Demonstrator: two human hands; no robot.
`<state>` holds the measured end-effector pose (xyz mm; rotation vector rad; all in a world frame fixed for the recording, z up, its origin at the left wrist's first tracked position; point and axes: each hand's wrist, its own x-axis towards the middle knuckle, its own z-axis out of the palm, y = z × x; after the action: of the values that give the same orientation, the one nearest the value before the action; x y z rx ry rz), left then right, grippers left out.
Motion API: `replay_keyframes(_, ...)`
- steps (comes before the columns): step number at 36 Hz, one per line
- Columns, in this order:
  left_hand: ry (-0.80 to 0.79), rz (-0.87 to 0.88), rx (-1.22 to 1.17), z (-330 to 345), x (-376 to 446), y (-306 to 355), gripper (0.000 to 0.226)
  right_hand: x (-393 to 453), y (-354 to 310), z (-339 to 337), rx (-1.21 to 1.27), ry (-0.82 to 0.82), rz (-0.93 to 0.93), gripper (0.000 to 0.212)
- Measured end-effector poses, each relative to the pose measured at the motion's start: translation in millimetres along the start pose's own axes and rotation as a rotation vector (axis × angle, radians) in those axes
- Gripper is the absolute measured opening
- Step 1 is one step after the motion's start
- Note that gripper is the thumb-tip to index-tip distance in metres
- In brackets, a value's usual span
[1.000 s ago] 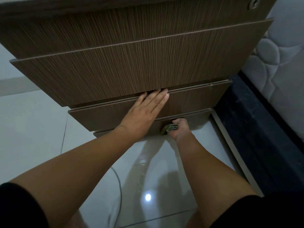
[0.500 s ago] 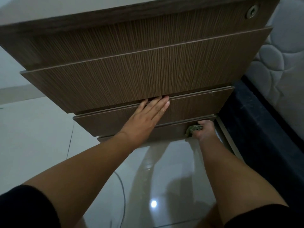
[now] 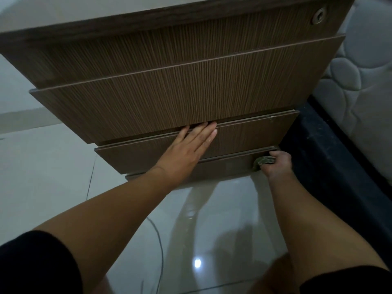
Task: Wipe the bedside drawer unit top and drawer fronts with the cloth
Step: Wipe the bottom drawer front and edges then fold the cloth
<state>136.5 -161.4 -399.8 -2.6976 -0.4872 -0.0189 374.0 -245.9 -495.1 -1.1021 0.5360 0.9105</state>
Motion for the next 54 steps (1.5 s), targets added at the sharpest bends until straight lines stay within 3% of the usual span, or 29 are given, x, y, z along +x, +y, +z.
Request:
replay_keyframes(11,-0.13,-0.018,-0.039,-7,-2,2,0.079,-20,0,-16,0.248,0.022,-0.113,0.029)
replay_keyframes(15,-0.177,-0.037,-0.066,-12,-2,3,0.083,-33,7,-21,0.302,0.03,-0.153,0.047)
replay_keyframes(18,-0.223,-0.042,-0.115,-19,0,3,0.085,-48,6,-25,0.341,0.017,-0.174,0.048)
replay_keyframes(23,-0.286,-0.075,-0.195,-30,0,3,0.087,-72,-1,-24,0.289,-0.012,-0.206,0.05)
replay_keyframes(31,-0.264,-0.149,-0.288,-33,-11,7,0.088,-106,-22,5,0.163,-0.104,-0.228,0.025)
replay_keyframes(38,-0.371,-0.171,-0.343,-45,-19,0,0.084,-138,-34,25,0.112,-0.135,-0.264,0.045)
replay_keyframes(44,-0.463,-0.132,-0.348,-58,-23,-5,0.073,-160,-37,11,0.196,-0.194,-0.261,0.049)
replay_keyframes(49,-0.5,-0.129,-0.505,-77,-25,-9,0.052,-187,-35,5,0.246,-0.234,-0.286,0.046)
replay_keyframes(54,-0.377,-0.26,-0.895,-118,-26,-20,0.054,-227,-40,14,0.237,-0.374,-0.327,0.043)
